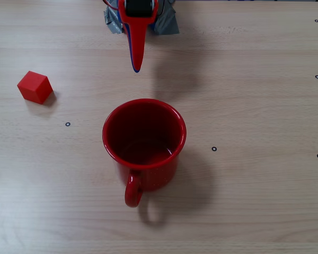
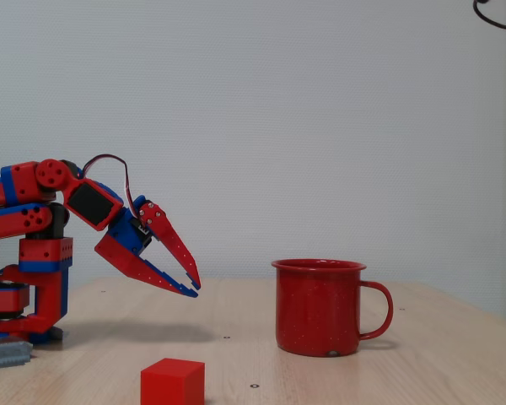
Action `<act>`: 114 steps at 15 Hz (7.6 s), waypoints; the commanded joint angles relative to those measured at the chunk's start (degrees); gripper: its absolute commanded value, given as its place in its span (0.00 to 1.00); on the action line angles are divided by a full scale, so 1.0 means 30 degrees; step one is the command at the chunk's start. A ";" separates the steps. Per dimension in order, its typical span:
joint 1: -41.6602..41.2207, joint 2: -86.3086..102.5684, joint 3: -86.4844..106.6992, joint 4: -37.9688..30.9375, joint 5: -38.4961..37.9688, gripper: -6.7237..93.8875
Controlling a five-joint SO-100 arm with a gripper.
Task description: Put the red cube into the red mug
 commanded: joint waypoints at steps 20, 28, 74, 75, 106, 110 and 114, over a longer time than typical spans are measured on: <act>0.2549 -0.7881 -0.8467 0.1172 0.1260 0.07; 0.3633 -1.2568 -1.5850 0.6094 0.1582 0.07; 1.4678 -3.0879 -2.5518 0.5625 -0.4160 0.38; 1.4561 -3.0850 -2.5195 0.5361 -0.4746 0.41; 1.4238 -3.6064 -2.6191 0.2900 -0.4336 0.59; 1.3975 -3.6064 -2.5957 0.2871 -0.4658 0.29; 1.3916 -3.6064 -2.5840 0.2988 -0.5332 0.12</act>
